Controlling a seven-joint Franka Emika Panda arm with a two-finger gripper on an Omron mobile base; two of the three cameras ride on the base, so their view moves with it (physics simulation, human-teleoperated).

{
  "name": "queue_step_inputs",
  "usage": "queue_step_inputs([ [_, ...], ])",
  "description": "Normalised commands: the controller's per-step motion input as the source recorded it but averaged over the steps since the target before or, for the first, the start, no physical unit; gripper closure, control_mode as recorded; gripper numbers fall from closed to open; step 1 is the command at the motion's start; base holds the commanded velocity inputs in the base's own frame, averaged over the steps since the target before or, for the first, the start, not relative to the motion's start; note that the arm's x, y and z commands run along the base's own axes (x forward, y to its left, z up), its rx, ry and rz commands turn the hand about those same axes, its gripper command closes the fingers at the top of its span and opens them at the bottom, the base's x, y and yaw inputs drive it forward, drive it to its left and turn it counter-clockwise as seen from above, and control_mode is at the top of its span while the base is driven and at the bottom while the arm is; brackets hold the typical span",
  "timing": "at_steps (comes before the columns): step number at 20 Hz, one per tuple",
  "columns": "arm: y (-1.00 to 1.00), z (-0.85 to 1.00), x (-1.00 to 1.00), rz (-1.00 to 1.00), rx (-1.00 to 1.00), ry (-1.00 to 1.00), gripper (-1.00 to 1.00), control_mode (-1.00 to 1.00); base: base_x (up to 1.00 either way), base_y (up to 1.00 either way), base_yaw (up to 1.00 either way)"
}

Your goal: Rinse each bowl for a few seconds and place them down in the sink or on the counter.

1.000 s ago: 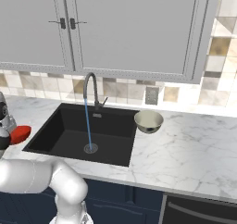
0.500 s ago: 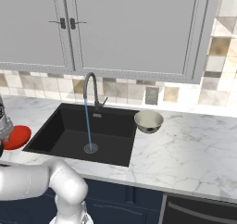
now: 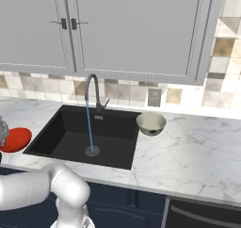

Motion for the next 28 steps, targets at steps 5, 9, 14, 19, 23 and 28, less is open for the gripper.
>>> queue_step_inputs([
  [5,0.0,0.36,-0.1,0.03,0.0,0.0,-1.0,-1.0,0.0,0.0,0.0],
  [9,0.0,0.4,-0.08,0.02,-0.01,0.0,-1.0,-1.0,0.0,0.0,0.0],
  [14,-0.02,0.43,-0.15,0.01,-0.01,0.0,-1.0,-1.0,0.0,0.0,0.0],
  [19,-0.01,0.45,-0.17,0.01,0.0,0.0,-1.0,-1.0,0.0,0.0,0.0],
  [23,-0.28,0.51,-0.34,0.0,0.0,-0.02,-1.0,-1.0,0.0,0.0,0.0],
  [28,-0.83,0.53,-0.68,0.06,-0.03,-0.09,-1.0,-1.0,0.0,0.0,0.0],
])
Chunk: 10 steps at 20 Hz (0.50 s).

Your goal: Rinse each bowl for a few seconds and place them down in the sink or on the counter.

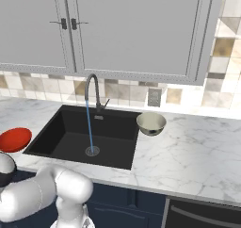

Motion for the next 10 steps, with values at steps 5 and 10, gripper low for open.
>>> queue_step_inputs([
  [5,-0.87,0.53,-0.74,0.07,-0.07,-0.04,-1.0,-1.0,0.0,0.0,0.0],
  [10,-0.93,0.43,-0.66,0.05,-0.02,0.0,-1.0,-1.0,0.0,0.0,0.0],
])
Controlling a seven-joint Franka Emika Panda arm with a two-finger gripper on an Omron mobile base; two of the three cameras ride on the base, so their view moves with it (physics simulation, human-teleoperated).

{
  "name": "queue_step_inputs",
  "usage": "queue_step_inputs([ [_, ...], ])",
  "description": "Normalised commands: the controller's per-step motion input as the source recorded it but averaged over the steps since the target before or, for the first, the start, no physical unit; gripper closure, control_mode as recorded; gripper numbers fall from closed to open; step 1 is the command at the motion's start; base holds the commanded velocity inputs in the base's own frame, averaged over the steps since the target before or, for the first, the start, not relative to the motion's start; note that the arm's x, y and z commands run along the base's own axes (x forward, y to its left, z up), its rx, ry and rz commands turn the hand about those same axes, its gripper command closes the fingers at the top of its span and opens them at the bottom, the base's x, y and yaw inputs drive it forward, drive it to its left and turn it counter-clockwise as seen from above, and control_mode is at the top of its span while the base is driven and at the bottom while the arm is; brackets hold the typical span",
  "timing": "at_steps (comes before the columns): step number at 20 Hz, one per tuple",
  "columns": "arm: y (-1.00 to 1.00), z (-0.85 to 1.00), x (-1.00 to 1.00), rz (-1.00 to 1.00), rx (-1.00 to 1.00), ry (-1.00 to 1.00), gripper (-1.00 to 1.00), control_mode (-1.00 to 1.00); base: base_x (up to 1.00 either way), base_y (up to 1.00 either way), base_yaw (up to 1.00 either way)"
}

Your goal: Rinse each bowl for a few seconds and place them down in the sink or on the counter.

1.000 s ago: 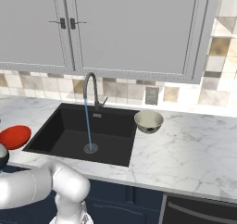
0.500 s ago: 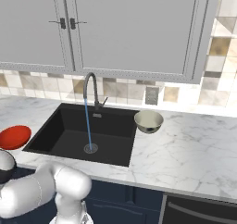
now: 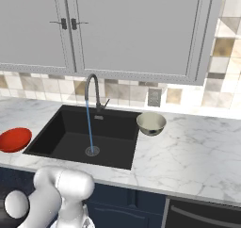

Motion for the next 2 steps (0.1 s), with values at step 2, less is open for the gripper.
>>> queue_step_inputs([
  [2,-0.95,0.5,-0.6,0.06,0.0,0.0,-1.0,-1.0,0.0,0.0,0.0],
])
